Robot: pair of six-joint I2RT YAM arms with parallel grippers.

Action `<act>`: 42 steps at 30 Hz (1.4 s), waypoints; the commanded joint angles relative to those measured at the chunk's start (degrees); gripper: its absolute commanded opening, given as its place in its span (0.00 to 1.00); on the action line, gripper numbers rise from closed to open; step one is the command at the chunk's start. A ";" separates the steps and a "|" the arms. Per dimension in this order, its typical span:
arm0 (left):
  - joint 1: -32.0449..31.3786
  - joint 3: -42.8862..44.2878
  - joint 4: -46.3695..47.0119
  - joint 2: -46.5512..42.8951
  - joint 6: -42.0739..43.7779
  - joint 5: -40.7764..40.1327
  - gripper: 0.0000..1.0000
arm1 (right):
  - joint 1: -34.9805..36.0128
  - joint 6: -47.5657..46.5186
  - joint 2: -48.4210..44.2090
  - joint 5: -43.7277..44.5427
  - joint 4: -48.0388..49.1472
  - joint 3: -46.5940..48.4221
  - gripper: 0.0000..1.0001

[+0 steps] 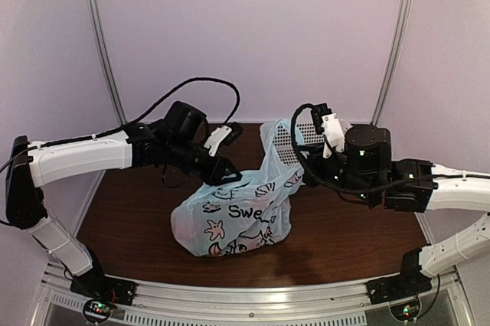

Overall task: Untie the knot of the plastic bag and take out the fruit
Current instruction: Untie the bag handles from the takeout bag, then open the bag opening for the takeout bag.

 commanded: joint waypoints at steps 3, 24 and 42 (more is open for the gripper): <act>0.25 1.24 0.38 -3.19 -0.12 -5.22 0.00 | -0.54 0.42 1.17 2.56 -0.51 -0.01 0.00; 7.11 -19.03 28.70 -29.55 0.19 10.17 0.00 | -2.06 11.50 -5.43 11.18 -11.43 -1.67 0.00; 7.13 -29.27 30.54 -35.62 -4.04 21.13 0.00 | -2.04 -0.27 -11.84 -1.73 -29.70 11.85 0.77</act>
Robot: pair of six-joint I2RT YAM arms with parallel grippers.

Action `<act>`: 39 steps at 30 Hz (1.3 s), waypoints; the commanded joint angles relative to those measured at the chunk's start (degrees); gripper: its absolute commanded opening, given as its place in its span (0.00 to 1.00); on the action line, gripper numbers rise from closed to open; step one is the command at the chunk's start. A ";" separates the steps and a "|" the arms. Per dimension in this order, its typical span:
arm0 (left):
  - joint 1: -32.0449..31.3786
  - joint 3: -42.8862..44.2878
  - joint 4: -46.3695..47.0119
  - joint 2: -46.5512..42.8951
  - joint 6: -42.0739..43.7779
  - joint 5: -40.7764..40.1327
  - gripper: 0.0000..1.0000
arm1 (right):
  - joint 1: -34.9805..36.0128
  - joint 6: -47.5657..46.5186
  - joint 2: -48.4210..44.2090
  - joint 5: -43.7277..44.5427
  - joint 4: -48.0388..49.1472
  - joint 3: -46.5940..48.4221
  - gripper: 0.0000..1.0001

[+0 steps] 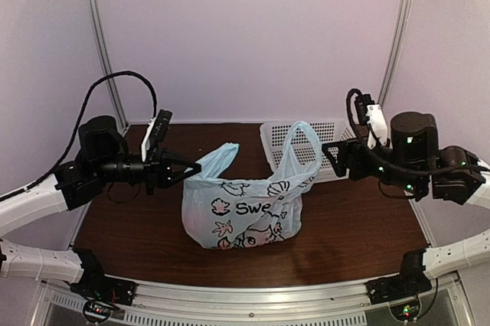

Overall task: Untie the knot of the plastic bag and take out the fruit
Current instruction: Open the bag opening for the takeout bag.

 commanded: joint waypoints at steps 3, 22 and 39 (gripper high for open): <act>0.06 -3.43 5.70 -2.65 -2.81 1.70 0.00 | -0.18 -9.91 4.33 -7.64 -8.87 14.15 0.82; 0.06 -3.24 3.43 -3.54 -1.93 2.93 0.00 | 0.07 -21.45 33.75 -27.82 -7.16 34.73 0.78; 0.06 -6.07 3.26 -7.05 -4.15 -6.62 0.00 | 0.83 -15.98 32.15 -34.37 2.14 14.94 0.89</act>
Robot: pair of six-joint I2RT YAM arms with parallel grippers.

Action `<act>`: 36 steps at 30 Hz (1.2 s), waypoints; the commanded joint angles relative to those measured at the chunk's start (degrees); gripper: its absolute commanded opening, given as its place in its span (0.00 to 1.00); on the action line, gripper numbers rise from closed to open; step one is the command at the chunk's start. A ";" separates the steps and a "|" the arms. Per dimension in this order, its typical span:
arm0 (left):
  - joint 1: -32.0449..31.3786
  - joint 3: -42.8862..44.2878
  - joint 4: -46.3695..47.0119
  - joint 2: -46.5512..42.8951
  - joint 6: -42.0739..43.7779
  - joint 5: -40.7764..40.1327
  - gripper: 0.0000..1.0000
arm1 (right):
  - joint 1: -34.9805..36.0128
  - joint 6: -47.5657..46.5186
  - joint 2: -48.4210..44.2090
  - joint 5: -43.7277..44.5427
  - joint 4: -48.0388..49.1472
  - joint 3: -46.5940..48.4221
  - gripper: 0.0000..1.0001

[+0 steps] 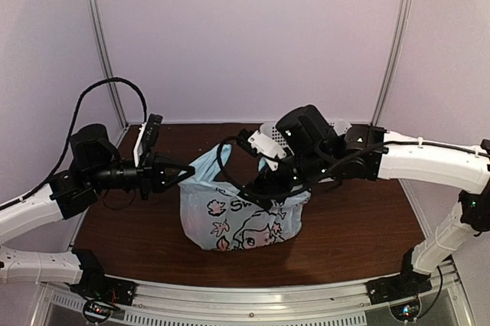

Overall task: Untie the knot of the plastic bag and take out the fruit
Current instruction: Open the bag opening for the takeout bag.

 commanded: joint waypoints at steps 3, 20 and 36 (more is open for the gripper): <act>0.06 -2.44 -0.14 -3.66 -1.93 -8.24 0.00 | 2.36 7.21 -4.18 -2.26 8.31 -11.74 0.90; 1.26 5.79 -2.49 4.01 0.59 -17.48 0.00 | 7.99 17.43 -9.78 0.52 14.51 -21.14 0.20; 9.78 25.45 8.84 23.03 2.79 -1.02 0.00 | 15.43 20.06 -15.59 10.34 23.25 -19.39 0.00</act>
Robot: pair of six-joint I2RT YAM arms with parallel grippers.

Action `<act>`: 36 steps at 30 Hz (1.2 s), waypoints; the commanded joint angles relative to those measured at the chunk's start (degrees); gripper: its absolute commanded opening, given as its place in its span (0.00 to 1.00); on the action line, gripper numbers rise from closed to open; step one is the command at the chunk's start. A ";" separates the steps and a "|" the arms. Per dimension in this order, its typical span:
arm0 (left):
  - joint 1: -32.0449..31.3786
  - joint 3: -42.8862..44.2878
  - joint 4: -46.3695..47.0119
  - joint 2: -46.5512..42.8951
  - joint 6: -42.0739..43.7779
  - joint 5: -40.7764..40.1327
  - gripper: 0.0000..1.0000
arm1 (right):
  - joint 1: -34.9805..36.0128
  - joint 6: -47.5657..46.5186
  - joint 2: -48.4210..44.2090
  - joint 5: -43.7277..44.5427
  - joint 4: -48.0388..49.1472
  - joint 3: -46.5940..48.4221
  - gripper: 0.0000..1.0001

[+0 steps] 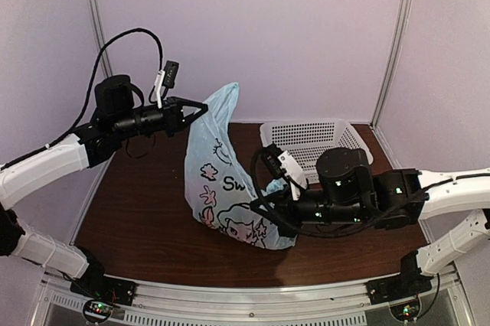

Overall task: Untie the knot of the plastic bag and take out the fruit
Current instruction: Open the bag opening for the takeout bag.

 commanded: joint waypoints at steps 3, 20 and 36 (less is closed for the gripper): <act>2.25 3.95 7.97 1.58 1.71 7.89 0.00 | 1.74 -0.54 1.76 1.54 4.66 0.70 0.00; 2.34 -16.23 1.69 -16.21 1.94 6.27 0.00 | 3.91 1.35 -5.26 4.70 0.37 -0.04 0.71; 2.34 -23.17 4.47 -21.77 -0.46 8.87 0.00 | -7.57 -2.05 2.86 12.61 -25.11 19.31 0.98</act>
